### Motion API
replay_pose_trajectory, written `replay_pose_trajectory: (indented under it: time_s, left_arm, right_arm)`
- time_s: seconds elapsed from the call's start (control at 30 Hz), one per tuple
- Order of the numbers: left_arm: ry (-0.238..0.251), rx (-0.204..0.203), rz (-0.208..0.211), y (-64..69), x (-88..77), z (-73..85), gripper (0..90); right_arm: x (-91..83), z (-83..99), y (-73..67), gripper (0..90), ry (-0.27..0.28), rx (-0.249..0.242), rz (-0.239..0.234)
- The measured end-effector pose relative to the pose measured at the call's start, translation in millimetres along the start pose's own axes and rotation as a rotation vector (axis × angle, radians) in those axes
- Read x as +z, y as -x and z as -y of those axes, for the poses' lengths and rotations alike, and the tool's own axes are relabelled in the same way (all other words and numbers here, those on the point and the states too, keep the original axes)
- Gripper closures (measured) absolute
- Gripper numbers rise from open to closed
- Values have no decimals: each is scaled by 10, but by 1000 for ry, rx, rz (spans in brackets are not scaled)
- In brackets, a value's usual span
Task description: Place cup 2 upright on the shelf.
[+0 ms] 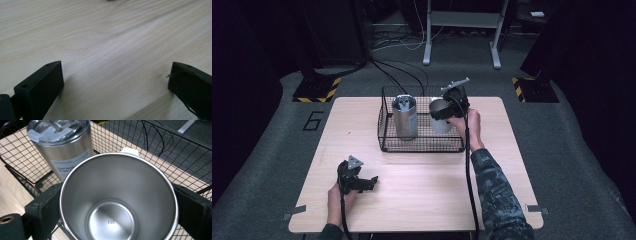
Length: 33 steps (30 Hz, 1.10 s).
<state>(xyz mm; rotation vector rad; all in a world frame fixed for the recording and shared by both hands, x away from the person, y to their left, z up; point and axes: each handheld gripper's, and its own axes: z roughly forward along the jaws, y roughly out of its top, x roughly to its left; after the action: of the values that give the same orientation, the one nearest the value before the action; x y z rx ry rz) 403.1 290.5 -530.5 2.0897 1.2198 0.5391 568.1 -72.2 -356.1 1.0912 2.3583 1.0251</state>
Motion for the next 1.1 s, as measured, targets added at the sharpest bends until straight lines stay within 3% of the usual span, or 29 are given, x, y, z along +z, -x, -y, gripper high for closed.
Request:
replay_pose_trajectory:
  time_s: [0.53,1.1]
  left_arm:
    - [1,-1,0,1,1,0,1]
    - [0,0,0,1,0,0,1]
  right_arm:
    - [272,56,22,56,-30,45,29]
    - [484,136,24,56,-67,64,16]
